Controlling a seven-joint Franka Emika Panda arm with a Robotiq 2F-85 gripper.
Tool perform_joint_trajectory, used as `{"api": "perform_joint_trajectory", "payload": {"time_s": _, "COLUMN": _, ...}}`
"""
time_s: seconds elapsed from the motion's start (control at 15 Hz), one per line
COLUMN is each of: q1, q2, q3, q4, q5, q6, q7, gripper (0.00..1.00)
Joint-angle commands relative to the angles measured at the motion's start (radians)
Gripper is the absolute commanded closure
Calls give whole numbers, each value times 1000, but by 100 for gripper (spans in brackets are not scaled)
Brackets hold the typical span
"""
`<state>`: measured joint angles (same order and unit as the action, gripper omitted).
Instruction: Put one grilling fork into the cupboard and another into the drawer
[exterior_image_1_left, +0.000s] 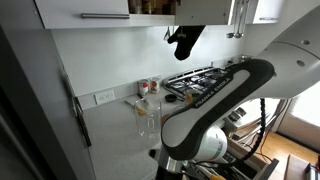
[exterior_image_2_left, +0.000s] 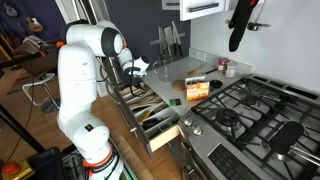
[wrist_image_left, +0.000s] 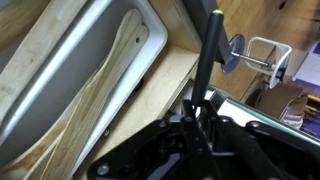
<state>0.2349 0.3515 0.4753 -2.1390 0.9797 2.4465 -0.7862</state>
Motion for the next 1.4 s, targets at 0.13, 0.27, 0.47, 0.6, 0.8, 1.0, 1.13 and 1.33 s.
{"api": "perform_joint_trajectory", "payload": {"time_s": 0.13, "q1": 26, "q2": 6, "q3": -65, "q4": -12, "q5": 63, "q6": -2, "q7": 88, "gripper": 97}}
{"api": "perform_joint_trajectory", "payload": {"time_s": 0.27, "q1": 34, "q2": 12, "q3": -81, "q4": -8, "q5": 46, "q6": -4, "q7": 135, "gripper": 97}}
{"api": "perform_joint_trajectory", "payload": {"time_s": 0.47, "q1": 42, "q2": 20, "q3": -92, "q4": -5, "q5": 25, "q6": -19, "q7": 182, "gripper": 97}}
{"api": "perform_joint_trajectory", "payload": {"time_s": 0.6, "q1": 43, "q2": 31, "q3": -94, "q4": 1, "q5": -3, "q6": -60, "q7": 204, "gripper": 97}}
{"api": "perform_joint_trajectory", "payload": {"time_s": 0.8, "q1": 41, "q2": 44, "q3": -92, "q4": 7, "q5": -5, "q6": -104, "q7": 218, "gripper": 97}}
{"api": "perform_joint_trajectory", "payload": {"time_s": 1.0, "q1": 40, "q2": 65, "q3": -93, "q4": 28, "q5": 15, "q6": -118, "q7": 231, "gripper": 97}}
{"api": "perform_joint_trajectory", "payload": {"time_s": 1.13, "q1": 39, "q2": 84, "q3": -95, "q4": 55, "q5": 29, "q6": -107, "q7": 244, "gripper": 97}}
{"api": "perform_joint_trajectory", "payload": {"time_s": 1.33, "q1": 40, "q2": 105, "q3": -101, "q4": 82, "q5": 50, "q6": -85, "q7": 274, "gripper": 97}}
